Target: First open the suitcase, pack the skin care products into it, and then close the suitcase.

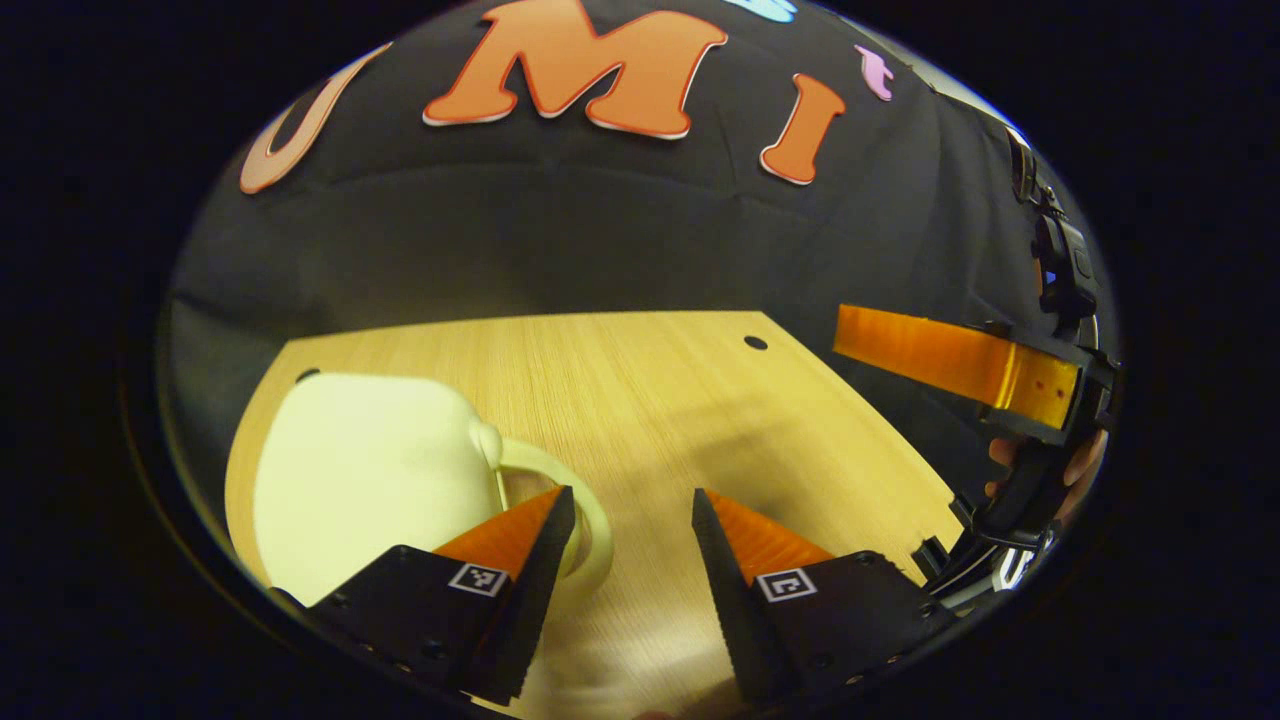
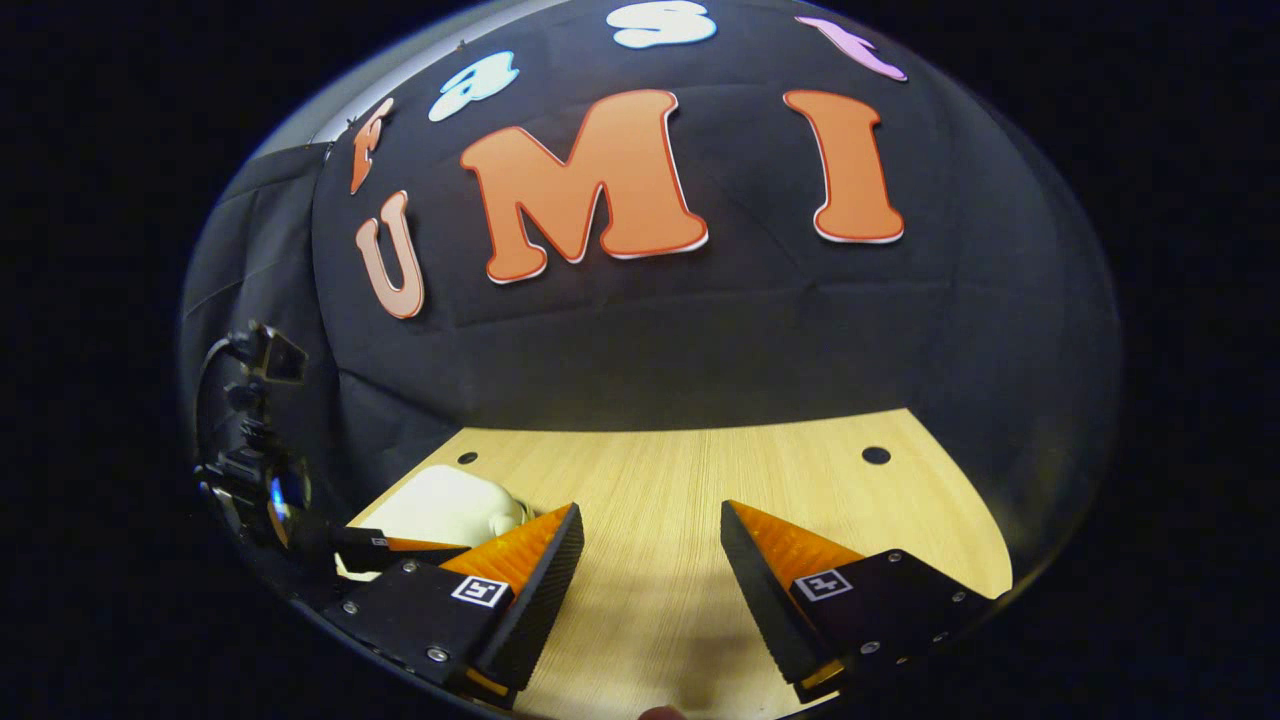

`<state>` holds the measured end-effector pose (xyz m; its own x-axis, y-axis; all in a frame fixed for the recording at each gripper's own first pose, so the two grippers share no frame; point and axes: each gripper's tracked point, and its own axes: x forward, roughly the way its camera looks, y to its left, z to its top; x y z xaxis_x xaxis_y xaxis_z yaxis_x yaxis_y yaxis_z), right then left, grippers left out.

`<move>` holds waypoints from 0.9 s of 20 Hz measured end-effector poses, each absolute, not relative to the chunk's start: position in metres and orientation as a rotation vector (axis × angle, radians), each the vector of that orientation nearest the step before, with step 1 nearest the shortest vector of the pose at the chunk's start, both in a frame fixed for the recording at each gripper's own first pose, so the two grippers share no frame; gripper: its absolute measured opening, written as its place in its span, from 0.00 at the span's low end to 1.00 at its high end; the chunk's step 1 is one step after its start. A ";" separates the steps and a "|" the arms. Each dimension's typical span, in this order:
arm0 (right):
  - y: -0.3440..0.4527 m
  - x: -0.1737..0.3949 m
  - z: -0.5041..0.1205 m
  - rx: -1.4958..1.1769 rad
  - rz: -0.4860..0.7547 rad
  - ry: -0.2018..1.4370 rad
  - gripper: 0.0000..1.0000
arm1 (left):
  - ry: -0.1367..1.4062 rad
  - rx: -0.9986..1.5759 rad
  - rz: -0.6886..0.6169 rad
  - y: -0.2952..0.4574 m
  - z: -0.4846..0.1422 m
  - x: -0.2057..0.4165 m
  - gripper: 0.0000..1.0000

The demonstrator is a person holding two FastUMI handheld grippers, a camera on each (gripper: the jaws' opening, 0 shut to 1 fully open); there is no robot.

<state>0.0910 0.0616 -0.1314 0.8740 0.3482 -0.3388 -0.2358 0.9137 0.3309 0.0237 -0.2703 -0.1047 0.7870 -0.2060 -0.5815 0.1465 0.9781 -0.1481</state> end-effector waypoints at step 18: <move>0.070 0.096 -0.014 0.197 0.295 0.013 0.88 | -0.001 0.055 0.114 -0.228 0.075 0.032 0.98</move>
<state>0.0964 0.0705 -0.0145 0.9569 0.2898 0.0161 -0.2873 0.9378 0.1947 0.0318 -0.2277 0.0754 0.9935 0.1142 0.0040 -0.1142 0.9919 0.0548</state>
